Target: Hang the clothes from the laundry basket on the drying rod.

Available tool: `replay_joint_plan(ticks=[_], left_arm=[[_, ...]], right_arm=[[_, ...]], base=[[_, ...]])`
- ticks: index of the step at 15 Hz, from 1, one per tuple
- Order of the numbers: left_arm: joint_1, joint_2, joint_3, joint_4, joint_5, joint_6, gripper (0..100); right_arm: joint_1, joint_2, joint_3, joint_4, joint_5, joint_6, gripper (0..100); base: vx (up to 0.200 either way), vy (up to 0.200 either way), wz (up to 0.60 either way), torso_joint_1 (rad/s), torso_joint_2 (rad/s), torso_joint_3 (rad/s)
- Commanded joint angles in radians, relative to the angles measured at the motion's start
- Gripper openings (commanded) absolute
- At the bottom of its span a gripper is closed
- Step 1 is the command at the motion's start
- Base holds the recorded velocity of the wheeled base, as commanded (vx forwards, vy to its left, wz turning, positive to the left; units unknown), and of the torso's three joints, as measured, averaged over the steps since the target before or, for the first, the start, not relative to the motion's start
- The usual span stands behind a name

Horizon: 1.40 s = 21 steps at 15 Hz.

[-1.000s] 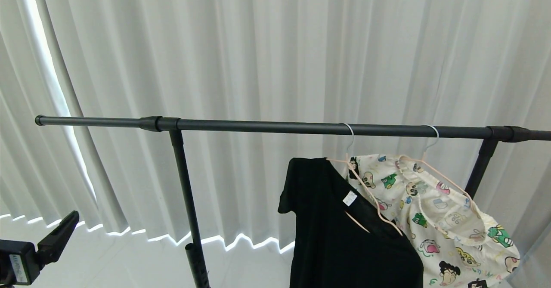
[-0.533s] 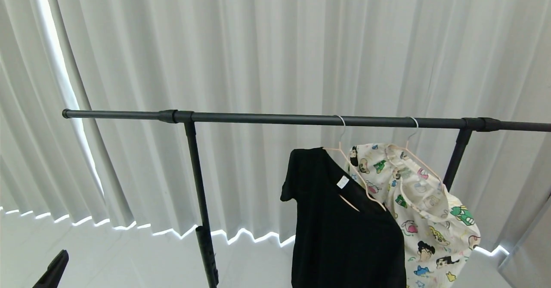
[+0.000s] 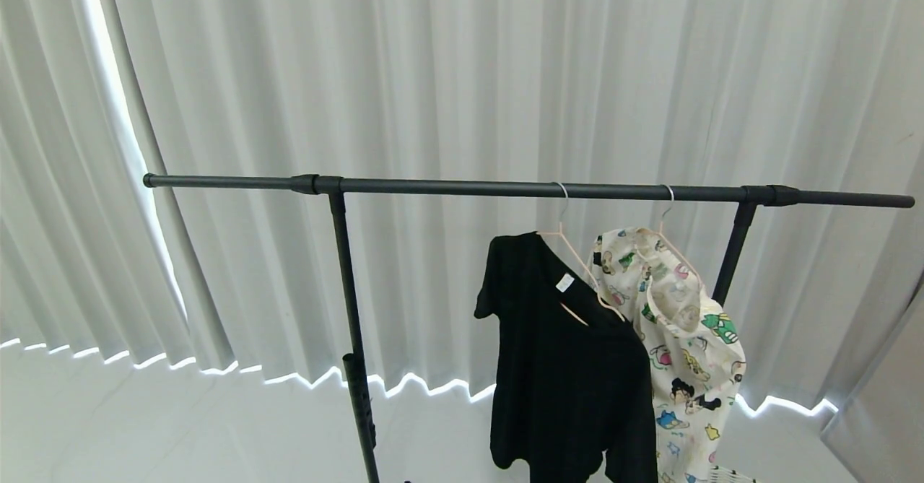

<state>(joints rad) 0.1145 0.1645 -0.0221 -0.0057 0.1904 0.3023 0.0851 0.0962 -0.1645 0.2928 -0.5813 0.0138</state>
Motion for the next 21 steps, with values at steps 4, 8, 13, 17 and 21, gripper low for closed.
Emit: replay_joint_plan(ticks=[4,8,13,17,21], left_arm=[[-0.001,-0.069,0.001,0.020,0.084,-0.213,100],[-0.002,-0.068,0.002,0.021,-0.117,-0.216,100],[-0.133,-0.057,0.018,0.026,-0.318,-0.230,100],[-0.168,-0.083,0.018,0.026,-0.316,-0.246,100],[-0.170,-0.083,0.018,0.026,-0.316,-0.246,100]], right_arm=[[0.001,0.002,0.016,0.000,-0.100,0.103,100],[0.001,0.002,0.016,-0.003,-0.058,0.052,100],[0.001,0.002,0.022,-0.024,0.225,-0.029,100],[0.001,0.002,0.039,-0.063,0.446,-0.043,100],[0.001,0.000,0.060,-0.103,0.577,-0.081,100]], base=[[0.000,0.000,0.00,0.000,0.00,0.000],[0.000,0.000,0.00,0.000,0.00,0.000],[0.000,0.000,0.00,0.000,0.00,0.000],[0.000,0.000,0.00,0.000,0.00,0.000],[0.000,0.000,0.00,0.000,0.00,0.000]])
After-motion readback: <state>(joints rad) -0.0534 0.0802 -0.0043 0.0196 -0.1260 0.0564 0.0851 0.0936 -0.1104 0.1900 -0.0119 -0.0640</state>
